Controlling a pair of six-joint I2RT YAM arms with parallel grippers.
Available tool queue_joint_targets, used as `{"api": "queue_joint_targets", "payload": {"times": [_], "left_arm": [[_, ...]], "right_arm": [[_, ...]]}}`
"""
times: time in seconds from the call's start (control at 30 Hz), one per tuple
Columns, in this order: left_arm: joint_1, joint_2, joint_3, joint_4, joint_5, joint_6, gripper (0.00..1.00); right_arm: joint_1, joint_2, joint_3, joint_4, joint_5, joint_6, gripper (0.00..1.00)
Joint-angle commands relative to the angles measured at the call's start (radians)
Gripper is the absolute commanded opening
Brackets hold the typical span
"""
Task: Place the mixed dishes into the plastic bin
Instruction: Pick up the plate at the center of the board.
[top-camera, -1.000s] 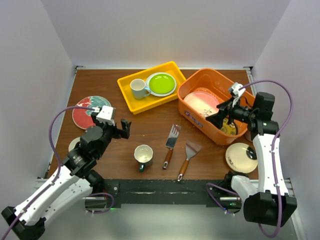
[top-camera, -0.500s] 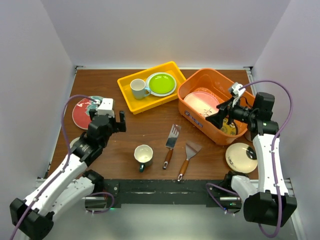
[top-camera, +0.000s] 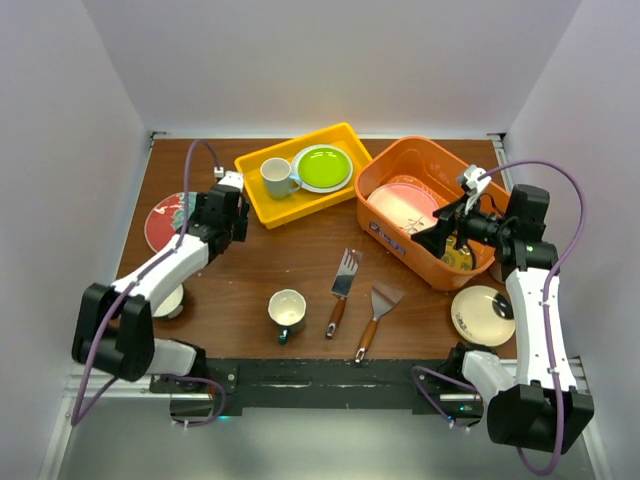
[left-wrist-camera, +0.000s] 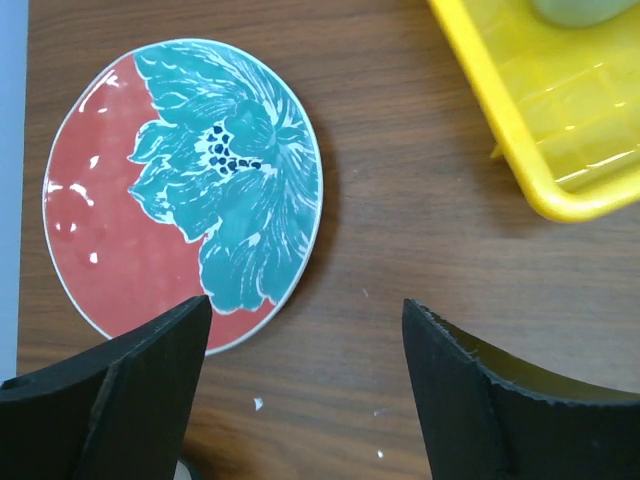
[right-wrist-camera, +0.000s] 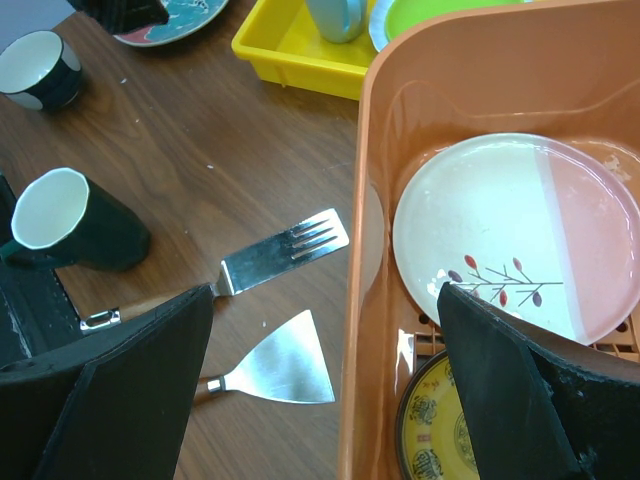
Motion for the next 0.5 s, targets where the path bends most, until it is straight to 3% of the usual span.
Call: {"api": "queue_joint_targets", "payload": {"times": [0.0,0.27,0.47], "left_arm": [[0.010,0.129,0.059,0.038,-0.082,0.100,0.75],[0.013,0.295,0.064,0.076,-0.137,0.177,0.62],[0.014,0.385,0.046,0.142,-0.192,0.215,0.58]], "right_arm": [[-0.005,-0.023,0.010,0.018,-0.034,0.005,0.99],[-0.002,-0.023,0.013,0.012,-0.046,0.003,0.99],[0.006,-0.023,0.013,0.009,-0.049,0.003,0.99]]}}
